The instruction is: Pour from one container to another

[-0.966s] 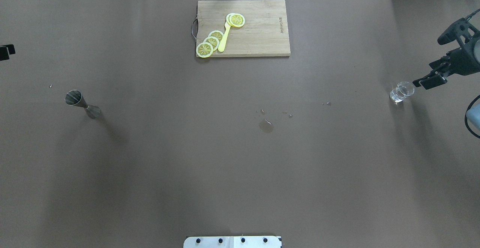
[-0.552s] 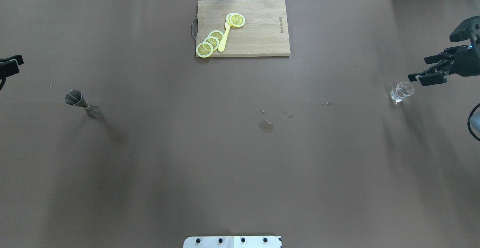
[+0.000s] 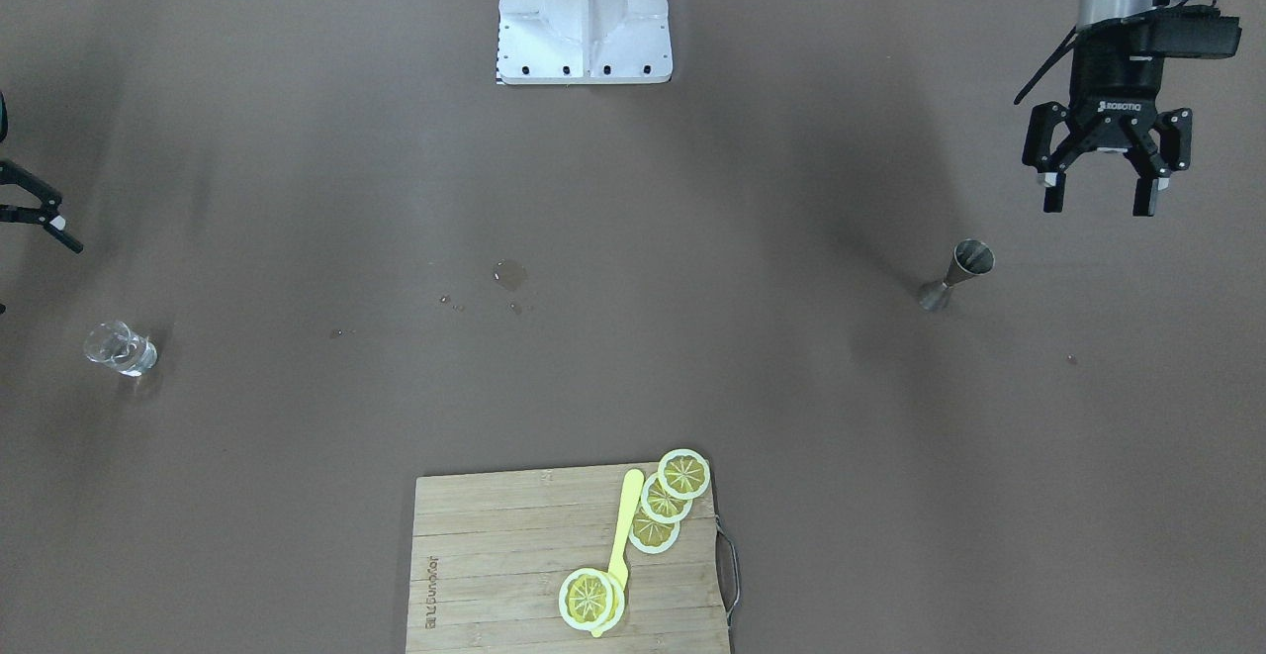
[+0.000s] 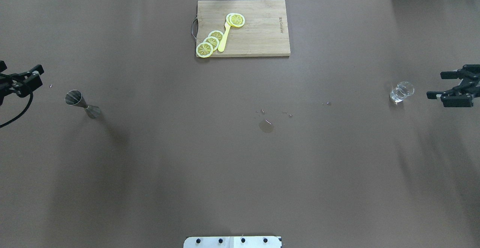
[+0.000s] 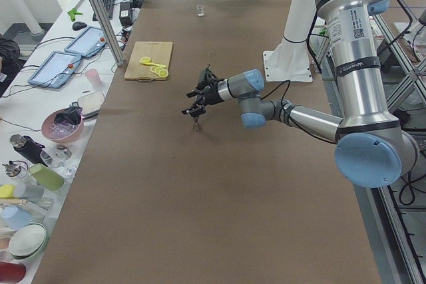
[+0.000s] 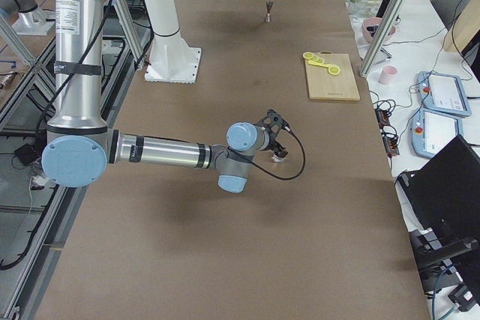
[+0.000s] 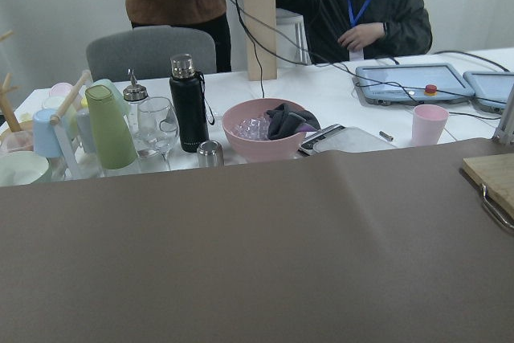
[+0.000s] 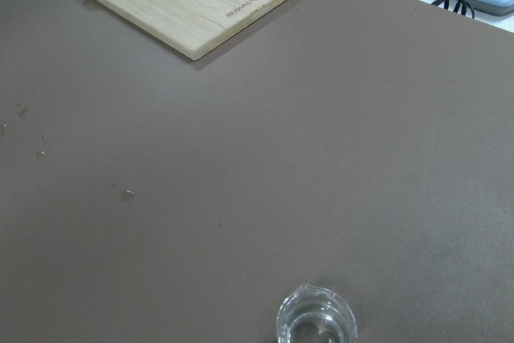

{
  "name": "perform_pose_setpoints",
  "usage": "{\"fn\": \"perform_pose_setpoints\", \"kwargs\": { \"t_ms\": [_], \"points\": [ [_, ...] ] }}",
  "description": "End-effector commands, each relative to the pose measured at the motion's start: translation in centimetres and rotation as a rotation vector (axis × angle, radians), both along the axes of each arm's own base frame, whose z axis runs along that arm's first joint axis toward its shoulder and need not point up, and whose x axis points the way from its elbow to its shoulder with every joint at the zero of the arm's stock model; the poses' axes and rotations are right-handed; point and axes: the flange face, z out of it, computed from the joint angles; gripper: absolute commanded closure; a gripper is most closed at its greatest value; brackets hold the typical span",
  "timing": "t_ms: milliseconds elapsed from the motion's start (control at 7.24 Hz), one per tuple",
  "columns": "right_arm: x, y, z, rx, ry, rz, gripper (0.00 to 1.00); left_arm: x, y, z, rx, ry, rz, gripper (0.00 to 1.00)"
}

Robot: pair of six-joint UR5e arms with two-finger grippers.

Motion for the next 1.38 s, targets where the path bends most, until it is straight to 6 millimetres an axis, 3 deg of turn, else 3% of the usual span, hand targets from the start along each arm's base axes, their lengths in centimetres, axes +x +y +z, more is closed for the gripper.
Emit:
{"fn": "perform_pose_setpoints", "kwargs": {
  "t_ms": [0,276,552,1242],
  "points": [
    [0.8,0.6,2.4,0.007,-0.073,0.094,0.00,4.5,0.4,1.7,0.071,0.024,-0.054,0.03],
    [-1.3,-0.7,3.5,0.029,-0.083,0.091,0.00,7.3,-0.3,2.7,0.089,0.022,-0.084,0.03],
    [-4.6,-0.8,2.9,0.050,-0.081,0.092,0.00,10.4,-0.2,4.1,0.121,0.056,-0.111,0.03],
    [-6.8,-1.4,4.8,0.051,-0.060,0.060,0.00,13.6,1.2,7.1,0.109,0.112,-0.146,0.03]
  ]
}}
